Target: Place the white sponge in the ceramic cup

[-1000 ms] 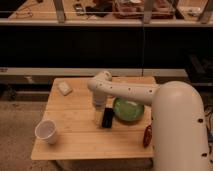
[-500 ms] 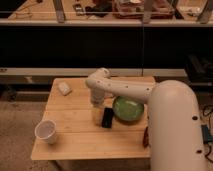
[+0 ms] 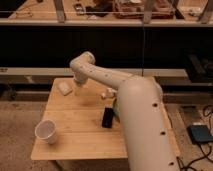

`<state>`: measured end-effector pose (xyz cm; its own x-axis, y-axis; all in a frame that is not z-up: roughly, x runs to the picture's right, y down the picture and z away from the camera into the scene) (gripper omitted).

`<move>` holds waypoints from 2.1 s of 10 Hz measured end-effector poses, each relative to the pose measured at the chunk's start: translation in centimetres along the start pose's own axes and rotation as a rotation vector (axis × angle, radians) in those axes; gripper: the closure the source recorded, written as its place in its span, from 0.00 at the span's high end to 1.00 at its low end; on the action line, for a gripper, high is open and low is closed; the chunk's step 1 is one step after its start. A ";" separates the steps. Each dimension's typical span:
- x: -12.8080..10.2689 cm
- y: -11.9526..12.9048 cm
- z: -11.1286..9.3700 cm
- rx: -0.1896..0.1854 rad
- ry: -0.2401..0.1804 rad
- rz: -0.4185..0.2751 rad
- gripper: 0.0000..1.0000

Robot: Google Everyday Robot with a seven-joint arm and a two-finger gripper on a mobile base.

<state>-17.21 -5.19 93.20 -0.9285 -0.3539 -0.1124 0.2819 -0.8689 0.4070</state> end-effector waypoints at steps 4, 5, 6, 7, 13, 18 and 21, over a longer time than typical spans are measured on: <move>5.1 2.9 1.7 -0.076 0.063 0.070 0.80; 4.9 3.1 1.6 -0.078 0.062 0.072 0.80; 5.0 3.0 1.6 -0.077 0.063 0.071 0.80; 5.1 2.8 1.7 -0.074 0.064 0.071 0.80; 9.5 1.0 2.4 -0.045 0.146 0.175 0.80; 8.8 -1.6 6.2 -0.029 0.103 0.259 0.80; 9.5 -3.3 8.6 -0.017 0.114 0.267 0.80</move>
<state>-29.01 -2.67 98.58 -0.7881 -0.6066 -0.1046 0.5175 -0.7450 0.4208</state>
